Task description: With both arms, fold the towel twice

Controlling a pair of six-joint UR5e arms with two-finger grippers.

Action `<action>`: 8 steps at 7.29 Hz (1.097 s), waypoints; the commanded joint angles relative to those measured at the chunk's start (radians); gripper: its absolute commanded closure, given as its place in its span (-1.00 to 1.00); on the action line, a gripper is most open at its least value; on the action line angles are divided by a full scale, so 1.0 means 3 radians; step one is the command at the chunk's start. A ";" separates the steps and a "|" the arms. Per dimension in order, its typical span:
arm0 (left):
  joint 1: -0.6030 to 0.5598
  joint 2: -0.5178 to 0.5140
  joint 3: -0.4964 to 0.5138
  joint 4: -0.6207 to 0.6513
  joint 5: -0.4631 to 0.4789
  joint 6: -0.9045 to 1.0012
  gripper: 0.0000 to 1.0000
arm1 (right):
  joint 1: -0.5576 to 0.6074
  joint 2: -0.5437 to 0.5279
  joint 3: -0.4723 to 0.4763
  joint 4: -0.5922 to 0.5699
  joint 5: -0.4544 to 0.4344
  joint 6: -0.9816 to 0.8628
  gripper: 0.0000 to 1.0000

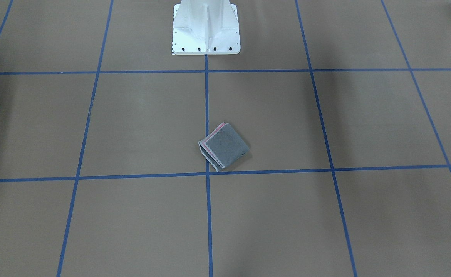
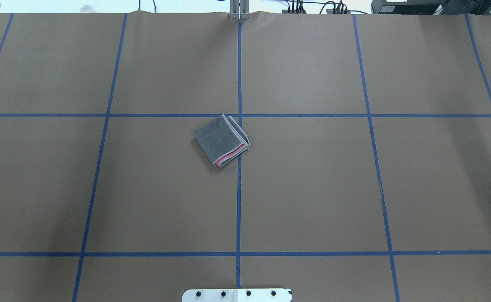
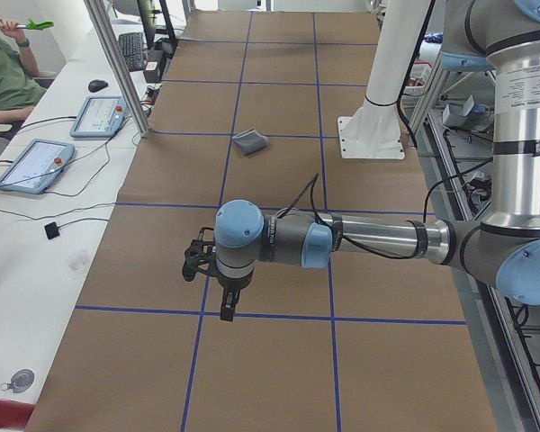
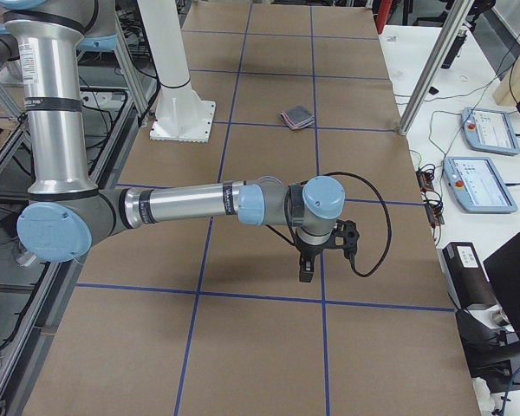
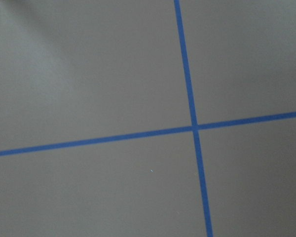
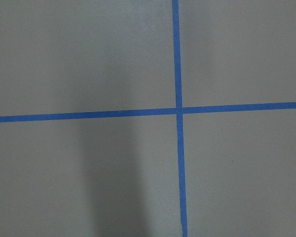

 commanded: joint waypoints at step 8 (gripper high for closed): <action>0.0068 0.0018 0.0020 -0.0005 -0.0045 -0.0120 -0.99 | 0.0075 -0.0297 -0.0005 0.0041 0.0007 -0.0050 -1.00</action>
